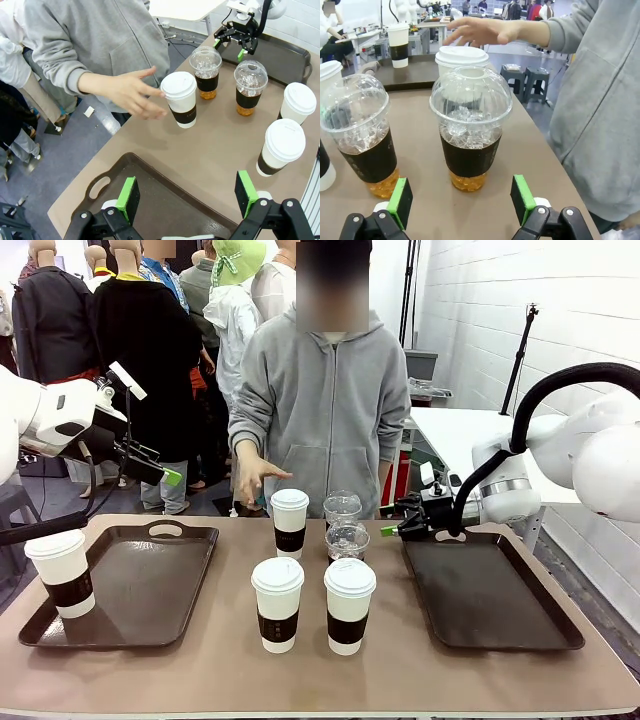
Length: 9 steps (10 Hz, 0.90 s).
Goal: Distribute the coffee onto the tray.
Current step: Pick up one iced Americano and place it on the right Handle tray.
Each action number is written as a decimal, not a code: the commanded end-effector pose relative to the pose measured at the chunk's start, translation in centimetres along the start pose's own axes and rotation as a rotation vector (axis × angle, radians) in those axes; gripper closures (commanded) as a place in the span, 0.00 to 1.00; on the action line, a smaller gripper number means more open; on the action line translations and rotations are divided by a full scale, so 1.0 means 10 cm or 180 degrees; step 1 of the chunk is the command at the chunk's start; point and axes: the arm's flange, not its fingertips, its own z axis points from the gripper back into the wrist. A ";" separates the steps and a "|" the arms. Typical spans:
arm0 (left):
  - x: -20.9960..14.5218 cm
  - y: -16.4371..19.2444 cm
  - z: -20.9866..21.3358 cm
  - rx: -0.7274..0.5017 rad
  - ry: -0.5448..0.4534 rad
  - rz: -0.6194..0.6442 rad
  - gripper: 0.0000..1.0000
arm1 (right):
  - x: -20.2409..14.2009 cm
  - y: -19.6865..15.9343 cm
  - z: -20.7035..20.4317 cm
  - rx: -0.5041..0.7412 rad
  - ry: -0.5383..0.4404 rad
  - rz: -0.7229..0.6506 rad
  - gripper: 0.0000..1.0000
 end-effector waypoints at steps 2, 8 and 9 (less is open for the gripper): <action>-0.02 0.02 -0.01 -0.0009 -0.0004 0.0025 0.00 | -0.01 0.01 -0.02 0.0012 -0.0003 0.0010 0.00; -0.02 0.02 -0.01 -0.0009 -0.0004 0.0025 0.00 | -0.01 0.01 -0.02 0.0012 -0.0003 0.0010 0.00; -0.02 0.02 -0.01 -0.0009 -0.0004 0.0025 0.00 | 0.00 0.00 0.00 0.0002 -0.0001 0.0000 0.00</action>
